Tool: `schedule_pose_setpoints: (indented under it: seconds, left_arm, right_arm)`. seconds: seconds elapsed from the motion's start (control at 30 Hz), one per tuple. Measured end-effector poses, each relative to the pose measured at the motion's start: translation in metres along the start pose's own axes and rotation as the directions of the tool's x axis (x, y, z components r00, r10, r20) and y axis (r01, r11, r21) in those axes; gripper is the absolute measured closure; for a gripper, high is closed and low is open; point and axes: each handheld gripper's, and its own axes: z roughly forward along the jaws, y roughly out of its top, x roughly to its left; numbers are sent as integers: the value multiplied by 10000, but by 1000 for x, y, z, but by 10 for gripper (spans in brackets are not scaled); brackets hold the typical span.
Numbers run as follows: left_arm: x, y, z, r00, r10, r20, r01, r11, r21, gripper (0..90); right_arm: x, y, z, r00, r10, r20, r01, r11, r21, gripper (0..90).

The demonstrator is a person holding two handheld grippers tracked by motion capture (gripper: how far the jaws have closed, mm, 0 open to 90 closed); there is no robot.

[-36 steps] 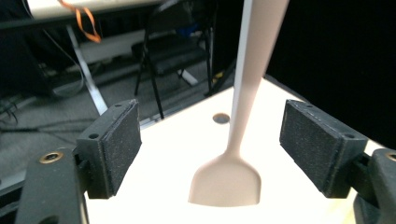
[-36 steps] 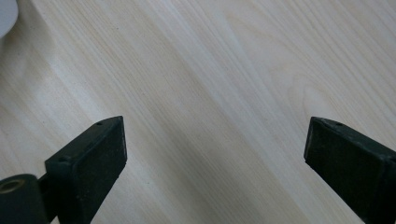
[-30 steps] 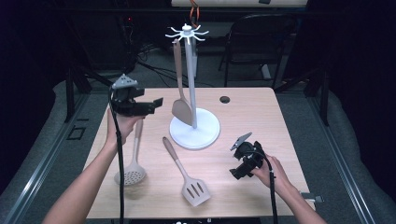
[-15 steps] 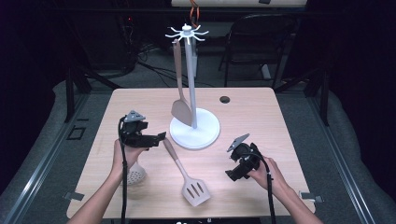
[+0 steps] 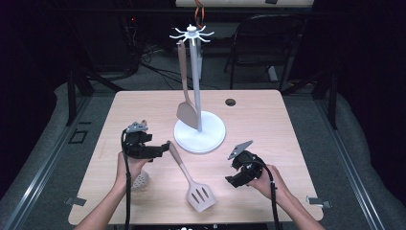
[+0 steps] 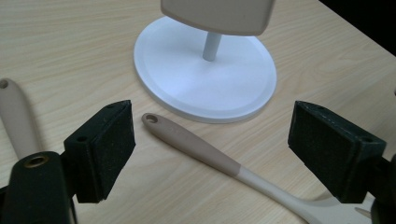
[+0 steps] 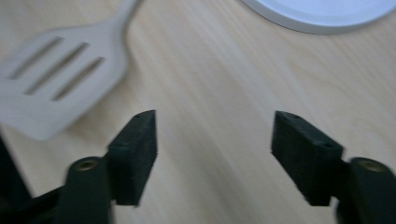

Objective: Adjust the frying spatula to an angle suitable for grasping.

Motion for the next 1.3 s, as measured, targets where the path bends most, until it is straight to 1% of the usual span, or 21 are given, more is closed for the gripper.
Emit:
schedule_pose_setpoints:
  seconds: [0.03,0.1,0.13,0.2,0.27,0.3,0.33,0.4,0.5,0.53,0.6,0.67,0.7,0.73,0.83,0.87,1.03,1.1,1.13,1.17,1.3]
  left_arm:
    - [0,-1,1,9999,-116,-39,116,9999,20,148]
    - [0,-3,3,9997,-220,-118,221,9997,123,151]
    - [1,-4,5,9994,-292,-172,294,9994,158,151]
    - [0,-6,7,9982,-580,-160,582,9982,160,154]
    - [-2,-7,10,9973,-729,-73,731,9970,235,154]
    - [-4,-7,12,9977,-677,-67,679,9973,297,156]
    - [-6,-8,13,9979,-645,-30,646,9972,365,156]
    - [-10,-9,16,9989,-472,40,470,9979,438,155]
    - [-14,-10,20,9991,-412,86,406,9978,530,154]
    - [-14,-11,21,9992,-375,104,369,9976,582,153]
    - [-15,-13,23,9979,-618,170,607,9964,595,154]
    - [-17,-16,25,9955,-928,196,911,9930,749,155]
    - [-20,-18,28,9951,-968,213,949,9923,798,156]
    - [-22,-19,29,9960,-861,221,837,9923,911,156]
    - [-27,-21,33,9974,-670,247,640,9923,1064,157]
    - [-27,-21,33,9974,-685,241,655,9918,1094,157]
    - [-27,-24,35,9957,-856,341,812,9901,1148,157]
    - [-27,-25,37,9946,-957,400,902,9883,1227,157]
    - [-27,-26,38,9938,-1023,444,960,9872,1271,157]
    - [-27,-26,39,9933,-1057,464,988,9863,1323,157]
    - [-29,-29,43,9937,-1036,437,961,9843,1483,157]
  right_arm:
    - [4,1,-1,9998,-59,-204,59,10000,-41,398]
    - [13,4,-2,9991,-245,-341,236,9994,-252,518]
    - [17,6,-3,9980,-384,-506,368,9988,-322,588]
    - [25,10,-3,9953,-622,-737,601,9977,-308,679]
    - [33,14,0,9933,-719,-909,695,9972,-288,756]
    - [36,16,2,9915,-851,-987,837,9963,-188,790]
    - [41,17,4,9908,-775,-1113,742,9967,-336,824]
    - [47,21,4,9877,-960,-1237,917,9950,-402,890]
    - [59,26,2,9791,-1277,-1582,1210,9913,-516,900]
    - [63,27,4,9757,-1310,-1758,1226,9908,-578,900]
    - [70,28,7,9716,-1395,-1910,1328,9900,-474,900]
    - [76,28,12,9669,-1445,-2105,1411,9895,-312,900]
    - [78,28,14,9639,-1650,-2090,1650,9861,-174,900]
    - [80,28,18,9621,-1563,-2235,1556,9876,-209,900]
    - [85,28,25,9559,-1711,-2388,1757,9844,-18,900]
    - [86,28,26,9549,-1769,-2383,1832,9831,44,900]
    - [89,25,32,9526,-1644,-2560,1743,9846,165,900]
    - [89,25,34,9515,-1642,-2601,1768,9839,260,900]
    - [89,25,34,9516,-1720,-2548,1875,9816,377,900]
    - [90,25,36,9513,-1615,-2625,1750,9841,288,900]
    - [92,23,39,9508,-1658,-2617,1850,9815,503,900]
